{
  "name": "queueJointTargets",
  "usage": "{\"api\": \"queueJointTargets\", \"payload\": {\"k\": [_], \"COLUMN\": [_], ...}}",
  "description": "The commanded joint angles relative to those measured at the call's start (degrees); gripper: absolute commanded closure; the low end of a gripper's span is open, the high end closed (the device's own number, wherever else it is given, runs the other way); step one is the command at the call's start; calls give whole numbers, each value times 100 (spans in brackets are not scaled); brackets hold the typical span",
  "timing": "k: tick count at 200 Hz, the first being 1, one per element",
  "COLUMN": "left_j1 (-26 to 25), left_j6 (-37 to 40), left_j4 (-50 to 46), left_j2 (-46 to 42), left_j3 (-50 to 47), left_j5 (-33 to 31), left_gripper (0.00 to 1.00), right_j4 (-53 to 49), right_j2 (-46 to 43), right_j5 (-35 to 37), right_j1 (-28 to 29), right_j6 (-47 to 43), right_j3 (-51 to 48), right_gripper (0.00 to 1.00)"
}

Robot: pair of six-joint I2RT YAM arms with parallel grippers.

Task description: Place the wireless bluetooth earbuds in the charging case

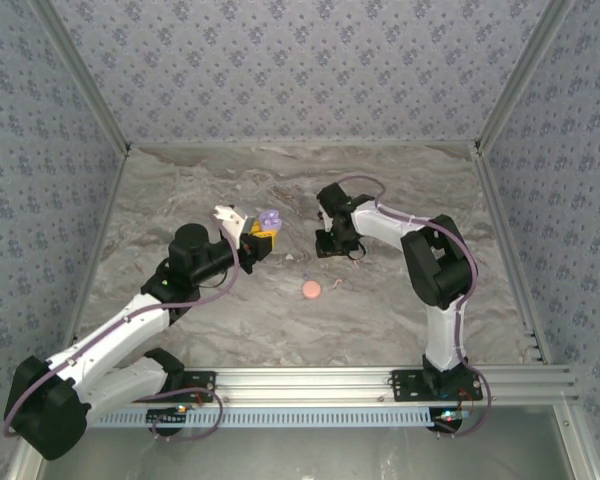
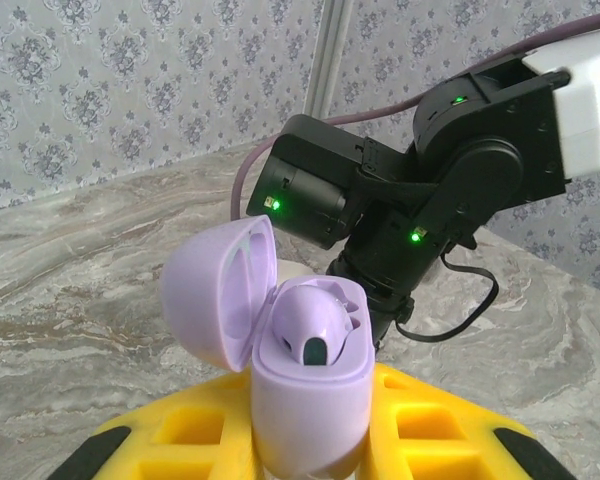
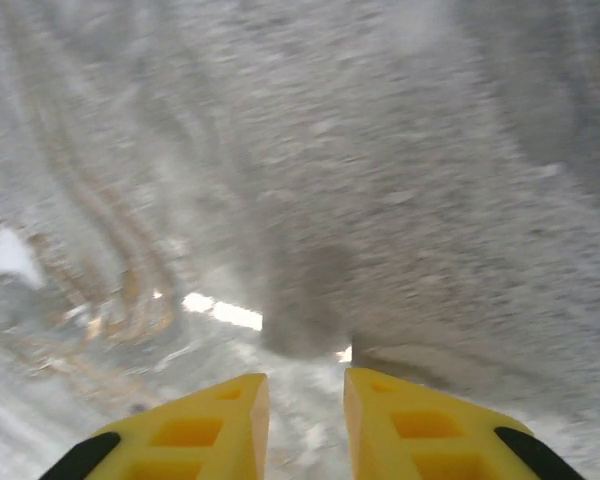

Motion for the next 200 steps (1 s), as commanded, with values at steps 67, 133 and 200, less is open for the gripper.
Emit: {"api": "queueJointTargets", "payload": {"k": [67, 133, 200], "left_j1": [34, 29, 25], "left_j6": [36, 27, 15], "left_j4": [220, 212, 211], "left_j2": [-18, -20, -17], "left_j3": [43, 39, 30], "left_j5": [65, 77, 83], "left_gripper": [77, 77, 77], "right_j4": [-547, -791, -966], "right_j2": [-20, 175, 372], "right_j5": [-346, 88, 394], "right_j1": [669, 894, 1100], "right_j6": [-413, -334, -246], "right_j3": [383, 528, 666], "right_gripper": [61, 61, 61]}}
